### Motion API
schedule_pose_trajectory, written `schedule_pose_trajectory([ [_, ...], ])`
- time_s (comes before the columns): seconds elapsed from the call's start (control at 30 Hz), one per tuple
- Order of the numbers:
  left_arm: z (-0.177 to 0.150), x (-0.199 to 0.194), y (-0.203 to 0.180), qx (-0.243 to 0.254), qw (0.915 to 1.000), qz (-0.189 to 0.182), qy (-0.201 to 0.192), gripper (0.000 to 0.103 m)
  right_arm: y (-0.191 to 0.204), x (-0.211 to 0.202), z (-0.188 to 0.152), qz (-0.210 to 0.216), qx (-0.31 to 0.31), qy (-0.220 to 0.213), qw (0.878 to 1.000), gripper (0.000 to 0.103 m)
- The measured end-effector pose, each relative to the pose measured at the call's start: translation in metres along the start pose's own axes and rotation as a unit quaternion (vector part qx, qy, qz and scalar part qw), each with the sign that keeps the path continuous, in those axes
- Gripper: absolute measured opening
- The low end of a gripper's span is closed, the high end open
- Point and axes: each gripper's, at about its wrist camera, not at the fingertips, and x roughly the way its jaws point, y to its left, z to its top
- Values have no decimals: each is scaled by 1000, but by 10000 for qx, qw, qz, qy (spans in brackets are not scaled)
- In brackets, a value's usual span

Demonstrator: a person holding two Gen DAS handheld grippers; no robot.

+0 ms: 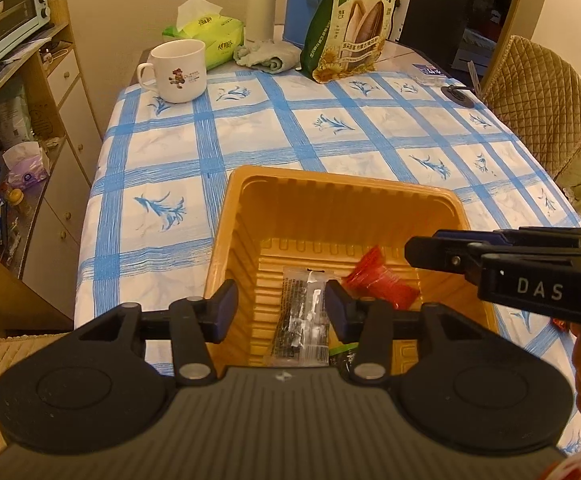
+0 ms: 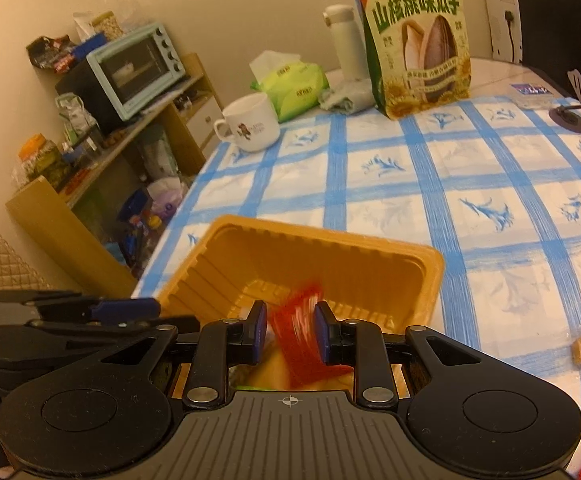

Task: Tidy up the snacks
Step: 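Open both tools to drop the snacks into the tray, then withdraw both tools from the tray toward the loose candies on the table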

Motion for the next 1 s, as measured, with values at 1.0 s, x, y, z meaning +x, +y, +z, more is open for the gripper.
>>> schedule_pose_trajectory([
  [1.0,-65,-106,-48,-499,9979,328,-249,75,-9,-114,-50,377,-204,80,9990,84],
])
